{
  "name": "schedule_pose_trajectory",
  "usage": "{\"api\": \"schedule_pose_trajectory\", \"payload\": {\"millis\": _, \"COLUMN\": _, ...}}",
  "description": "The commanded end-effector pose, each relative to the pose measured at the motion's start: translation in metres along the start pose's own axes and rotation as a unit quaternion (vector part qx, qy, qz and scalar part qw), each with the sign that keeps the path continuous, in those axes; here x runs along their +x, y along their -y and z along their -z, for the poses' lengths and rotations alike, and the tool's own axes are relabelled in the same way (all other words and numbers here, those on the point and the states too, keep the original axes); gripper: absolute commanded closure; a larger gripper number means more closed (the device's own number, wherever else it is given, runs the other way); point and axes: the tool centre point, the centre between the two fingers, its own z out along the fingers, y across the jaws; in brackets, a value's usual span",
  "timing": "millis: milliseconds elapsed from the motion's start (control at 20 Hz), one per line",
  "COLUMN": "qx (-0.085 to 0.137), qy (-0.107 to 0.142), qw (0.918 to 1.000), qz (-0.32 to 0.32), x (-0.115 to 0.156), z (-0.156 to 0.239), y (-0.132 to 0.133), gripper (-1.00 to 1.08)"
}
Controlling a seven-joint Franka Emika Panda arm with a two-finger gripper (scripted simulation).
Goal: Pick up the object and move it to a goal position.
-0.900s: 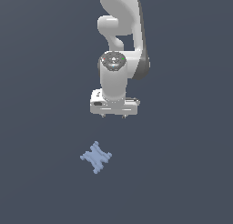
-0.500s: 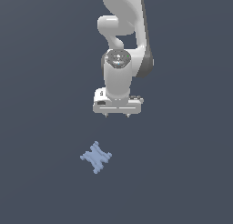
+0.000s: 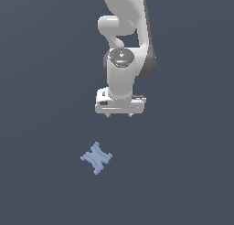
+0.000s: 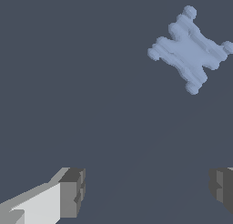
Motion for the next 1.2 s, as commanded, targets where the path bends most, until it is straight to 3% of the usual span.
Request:
{"api": "schedule_pose_trajectory", "payload": {"millis": 0, "qx": 0.000, "qy": 0.000, "qw": 1.0000, "qz": 0.005, "x": 0.002, "z": -0.001, "y": -0.001, "gripper": -0.92}}
{"api": "schedule_pose_trajectory", "payload": {"millis": 650, "qx": -0.003, "qy": -0.001, "qw": 0.9956, "qz": 0.094, "x": 0.039, "z": -0.014, "y": -0.016, "gripper": -0.92}}
{"api": "schedule_pose_trajectory", "payload": {"millis": 1150, "qx": -0.004, "qy": -0.003, "qw": 0.9777, "qz": 0.210, "x": 0.083, "z": -0.036, "y": -0.042, "gripper": -0.92}}
